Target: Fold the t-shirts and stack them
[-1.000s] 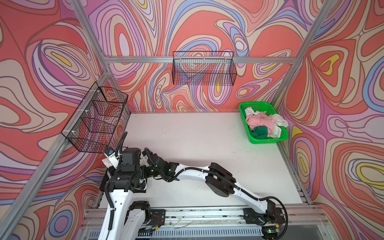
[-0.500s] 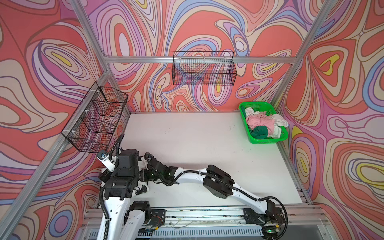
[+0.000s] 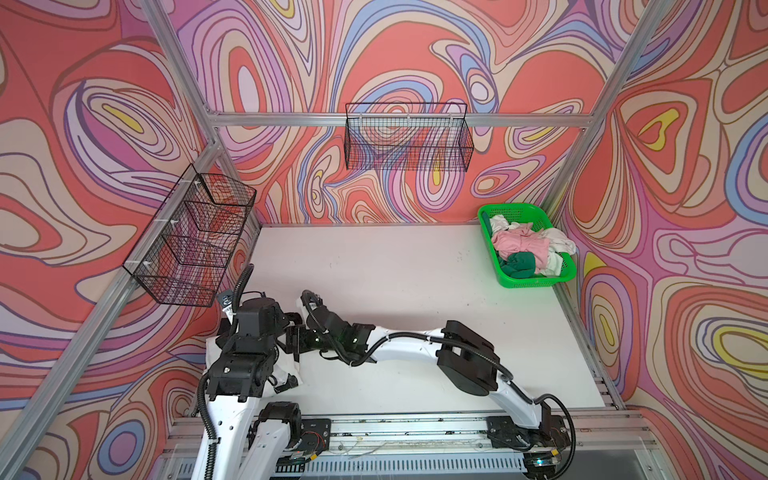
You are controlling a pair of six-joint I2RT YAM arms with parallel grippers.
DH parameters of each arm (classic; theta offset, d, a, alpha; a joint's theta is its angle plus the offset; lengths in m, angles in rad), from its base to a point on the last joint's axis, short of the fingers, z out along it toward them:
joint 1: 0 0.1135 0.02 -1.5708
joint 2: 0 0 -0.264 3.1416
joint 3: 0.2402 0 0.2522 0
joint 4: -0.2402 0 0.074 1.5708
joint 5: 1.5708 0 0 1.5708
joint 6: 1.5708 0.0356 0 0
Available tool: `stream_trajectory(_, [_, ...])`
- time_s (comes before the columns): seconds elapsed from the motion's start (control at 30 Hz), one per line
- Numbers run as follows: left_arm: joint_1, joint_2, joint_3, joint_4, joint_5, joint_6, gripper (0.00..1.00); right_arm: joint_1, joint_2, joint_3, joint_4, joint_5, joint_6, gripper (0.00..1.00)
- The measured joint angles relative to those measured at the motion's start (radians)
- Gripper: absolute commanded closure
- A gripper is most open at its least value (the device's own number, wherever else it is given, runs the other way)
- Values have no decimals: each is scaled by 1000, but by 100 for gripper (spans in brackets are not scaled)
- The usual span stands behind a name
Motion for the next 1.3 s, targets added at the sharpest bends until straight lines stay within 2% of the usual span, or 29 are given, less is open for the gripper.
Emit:
stream_trajectory(0.1, [-13,-7,14,25,79,13,0,-19,-187,-142,-44,99,-64,13])
stream_trajectory(0.23, [-32,2,0,41,153,19,0,-74,-492,-358,-72,223,-121,4])
stream_trajectory(0.4, [-42,18,-76,105,161,24,0,-253,-853,-554,-133,354,-175,2])
stream_trajectory(0.5, [-47,82,-109,155,158,51,0,-346,-1053,-663,-191,486,-241,2])
stream_trajectory(0.57, [-48,150,-124,203,150,69,0,-359,-1165,-729,-215,579,-314,2])
stream_trajectory(0.7, [-48,304,-201,412,104,126,0,-447,-1311,-861,-212,731,-500,2])
stream_trajectory(0.8, [-48,402,-316,672,69,198,0,-602,-1348,-1006,-160,783,-601,2])
stream_trajectory(0.93, [-51,589,-468,1071,44,325,0,-812,-1263,-1176,-74,798,-645,2])
stream_trajectory(1.03, [-53,719,-501,1284,31,384,0,-903,-1159,-1258,37,785,-636,2])
stream_trajectory(1.13, [-53,817,-498,1470,74,441,0,-978,-1051,-1354,225,762,-635,2])
stream_trajectory(1.2, [-52,876,-491,1564,102,465,0,-1014,-975,-1396,346,757,-644,2])
stream_trajectory(1.3, [-41,909,-480,1606,136,481,0,-1038,-856,-1437,541,743,-665,2])
